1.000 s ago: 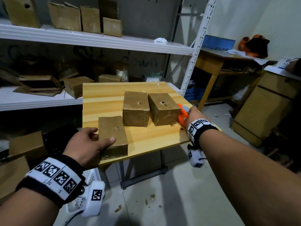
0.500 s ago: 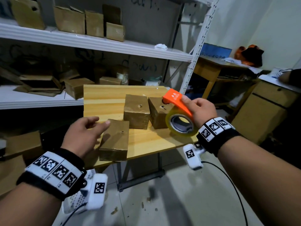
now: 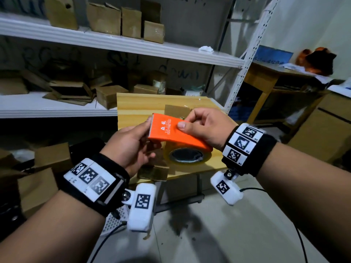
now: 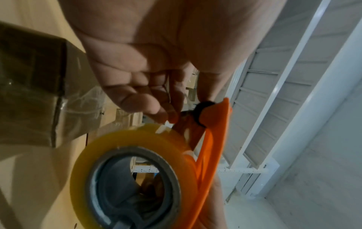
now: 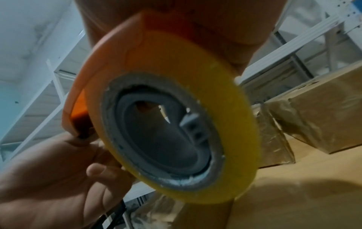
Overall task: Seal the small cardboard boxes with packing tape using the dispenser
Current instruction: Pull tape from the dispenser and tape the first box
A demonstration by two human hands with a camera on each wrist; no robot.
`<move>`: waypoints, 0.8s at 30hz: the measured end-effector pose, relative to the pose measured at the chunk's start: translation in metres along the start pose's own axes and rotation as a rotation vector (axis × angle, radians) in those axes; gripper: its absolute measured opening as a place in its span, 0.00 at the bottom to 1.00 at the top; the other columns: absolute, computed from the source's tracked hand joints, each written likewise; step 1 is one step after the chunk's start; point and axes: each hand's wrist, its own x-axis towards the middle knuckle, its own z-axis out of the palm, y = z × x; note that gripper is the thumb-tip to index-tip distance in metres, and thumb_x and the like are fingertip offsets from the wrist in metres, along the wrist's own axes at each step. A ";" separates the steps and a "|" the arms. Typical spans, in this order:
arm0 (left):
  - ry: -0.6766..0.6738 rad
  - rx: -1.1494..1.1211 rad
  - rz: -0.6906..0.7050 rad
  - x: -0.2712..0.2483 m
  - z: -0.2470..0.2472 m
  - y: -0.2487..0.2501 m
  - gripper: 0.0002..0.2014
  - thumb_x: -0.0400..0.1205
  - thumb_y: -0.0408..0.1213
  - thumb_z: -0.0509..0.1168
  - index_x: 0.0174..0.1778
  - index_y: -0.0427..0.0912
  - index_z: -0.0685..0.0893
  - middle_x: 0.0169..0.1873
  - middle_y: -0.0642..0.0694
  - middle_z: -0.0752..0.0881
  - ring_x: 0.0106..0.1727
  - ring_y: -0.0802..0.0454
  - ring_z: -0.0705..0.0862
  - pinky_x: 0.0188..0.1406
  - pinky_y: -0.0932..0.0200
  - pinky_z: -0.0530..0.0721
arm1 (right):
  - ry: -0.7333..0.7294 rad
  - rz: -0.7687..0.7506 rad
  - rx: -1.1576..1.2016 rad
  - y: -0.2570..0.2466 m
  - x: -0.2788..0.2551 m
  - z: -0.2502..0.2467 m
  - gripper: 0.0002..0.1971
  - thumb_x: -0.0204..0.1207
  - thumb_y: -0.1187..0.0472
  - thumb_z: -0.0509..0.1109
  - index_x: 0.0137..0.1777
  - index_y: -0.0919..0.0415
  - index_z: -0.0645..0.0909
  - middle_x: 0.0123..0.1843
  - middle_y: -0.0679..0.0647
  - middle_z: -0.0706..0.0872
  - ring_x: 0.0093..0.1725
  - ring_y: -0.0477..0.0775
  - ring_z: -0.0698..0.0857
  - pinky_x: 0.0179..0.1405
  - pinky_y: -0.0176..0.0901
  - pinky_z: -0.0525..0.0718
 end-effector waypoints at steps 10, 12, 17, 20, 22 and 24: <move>0.098 0.095 0.068 0.009 -0.014 -0.004 0.07 0.89 0.37 0.69 0.55 0.39 0.90 0.40 0.42 0.94 0.35 0.52 0.89 0.26 0.60 0.79 | 0.058 0.003 0.033 0.001 0.006 0.016 0.14 0.73 0.49 0.85 0.47 0.56 0.85 0.37 0.51 0.95 0.36 0.49 0.95 0.33 0.37 0.89; 0.141 0.248 0.122 0.012 -0.017 -0.005 0.08 0.90 0.39 0.68 0.53 0.41 0.91 0.44 0.41 0.95 0.40 0.50 0.92 0.29 0.58 0.82 | 0.074 0.016 -0.008 0.001 0.008 0.017 0.17 0.72 0.47 0.86 0.48 0.57 0.86 0.39 0.52 0.96 0.36 0.50 0.95 0.34 0.38 0.89; 0.234 0.521 0.313 0.011 -0.018 -0.002 0.12 0.90 0.41 0.69 0.43 0.43 0.92 0.33 0.50 0.92 0.25 0.67 0.83 0.31 0.62 0.79 | 0.059 0.028 -0.107 -0.001 0.012 0.014 0.20 0.70 0.43 0.86 0.48 0.58 0.87 0.37 0.48 0.94 0.33 0.43 0.92 0.32 0.34 0.88; 0.227 0.505 0.311 0.014 -0.021 -0.002 0.11 0.88 0.41 0.71 0.43 0.42 0.94 0.28 0.58 0.89 0.23 0.69 0.80 0.34 0.60 0.76 | 0.043 0.032 -0.171 -0.002 0.015 0.008 0.21 0.69 0.40 0.85 0.47 0.56 0.87 0.36 0.46 0.94 0.33 0.41 0.91 0.33 0.35 0.87; 0.219 0.492 0.299 0.016 -0.021 -0.002 0.10 0.88 0.40 0.72 0.43 0.42 0.94 0.28 0.59 0.89 0.24 0.70 0.81 0.39 0.58 0.77 | 0.043 0.032 -0.215 -0.002 0.017 0.005 0.20 0.68 0.37 0.84 0.44 0.51 0.86 0.34 0.44 0.93 0.34 0.43 0.91 0.34 0.38 0.87; 0.212 0.491 0.287 0.017 -0.021 -0.001 0.10 0.87 0.41 0.72 0.43 0.42 0.94 0.32 0.56 0.91 0.28 0.67 0.82 0.44 0.57 0.78 | 0.035 0.033 -0.236 -0.001 0.020 0.004 0.20 0.68 0.36 0.84 0.43 0.50 0.85 0.36 0.45 0.94 0.36 0.46 0.92 0.36 0.41 0.88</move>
